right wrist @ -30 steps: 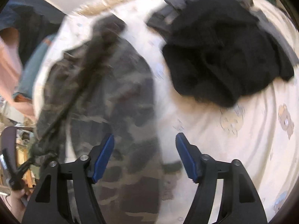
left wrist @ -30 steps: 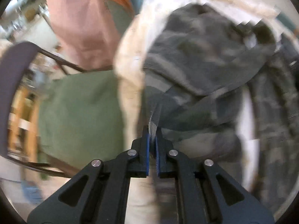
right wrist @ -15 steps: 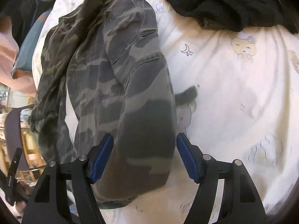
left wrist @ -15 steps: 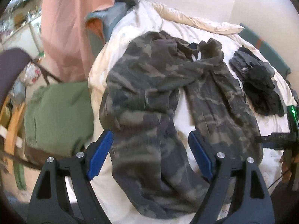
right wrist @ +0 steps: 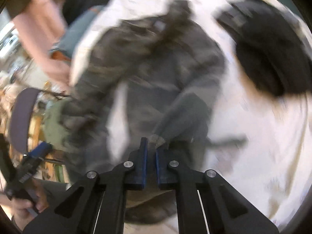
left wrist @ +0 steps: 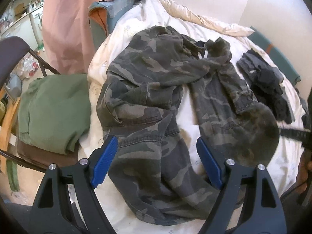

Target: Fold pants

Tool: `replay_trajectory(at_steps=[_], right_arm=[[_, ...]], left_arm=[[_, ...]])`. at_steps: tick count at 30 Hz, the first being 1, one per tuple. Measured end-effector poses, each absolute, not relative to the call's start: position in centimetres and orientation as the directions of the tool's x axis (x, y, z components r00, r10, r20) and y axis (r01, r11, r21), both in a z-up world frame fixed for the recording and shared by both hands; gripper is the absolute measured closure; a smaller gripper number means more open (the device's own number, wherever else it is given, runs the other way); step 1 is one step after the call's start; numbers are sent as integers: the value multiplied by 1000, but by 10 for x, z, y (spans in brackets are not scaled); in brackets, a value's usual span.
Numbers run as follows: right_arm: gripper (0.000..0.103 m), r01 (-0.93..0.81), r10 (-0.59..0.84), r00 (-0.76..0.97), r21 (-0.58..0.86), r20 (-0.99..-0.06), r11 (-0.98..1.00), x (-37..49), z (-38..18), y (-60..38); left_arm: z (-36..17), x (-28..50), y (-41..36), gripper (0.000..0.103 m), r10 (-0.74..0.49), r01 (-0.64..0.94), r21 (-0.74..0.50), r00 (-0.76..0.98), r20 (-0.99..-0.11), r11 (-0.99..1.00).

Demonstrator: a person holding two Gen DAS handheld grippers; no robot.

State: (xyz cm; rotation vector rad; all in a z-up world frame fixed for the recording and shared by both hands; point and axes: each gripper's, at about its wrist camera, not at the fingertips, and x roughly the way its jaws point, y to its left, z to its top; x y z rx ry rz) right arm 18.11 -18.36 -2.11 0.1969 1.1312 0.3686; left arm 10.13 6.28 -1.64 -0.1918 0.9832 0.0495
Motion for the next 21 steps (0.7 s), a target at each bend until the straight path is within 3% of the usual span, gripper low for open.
replay_trajectory(at_steps=[4, 8, 9, 13, 17, 19, 21], right_arm=[[96, -323, 426, 385, 312, -819, 893, 212, 3, -119], [91, -324, 410, 328, 306, -851, 895, 247, -29, -78], [87, -314, 397, 311, 301, -863, 901, 252, -40, -76], [39, -272, 340, 205, 280, -918, 921, 263, -89, -79], [37, -306, 393, 299, 303, -869, 902, 241, -69, -122], [26, -288, 415, 351, 325, -839, 901, 231, -54, -155], [23, -209, 422, 397, 368, -815, 906, 220, -49, -198]], left_arm=[[-13, 106, 71, 23, -48, -168, -169, 555, -830, 971], [-16, 109, 81, 23, -36, -204, -173, 542, -840, 963], [-17, 110, 85, 23, -28, -216, -170, 538, -842, 962], [-22, 111, 93, 23, -39, -249, -194, 518, -855, 949], [-21, 110, 97, 23, -44, -266, -210, 519, -854, 941], [-19, 110, 101, 23, -50, -284, -231, 528, -848, 930], [-19, 111, 103, 23, -64, -292, -253, 529, -846, 922]])
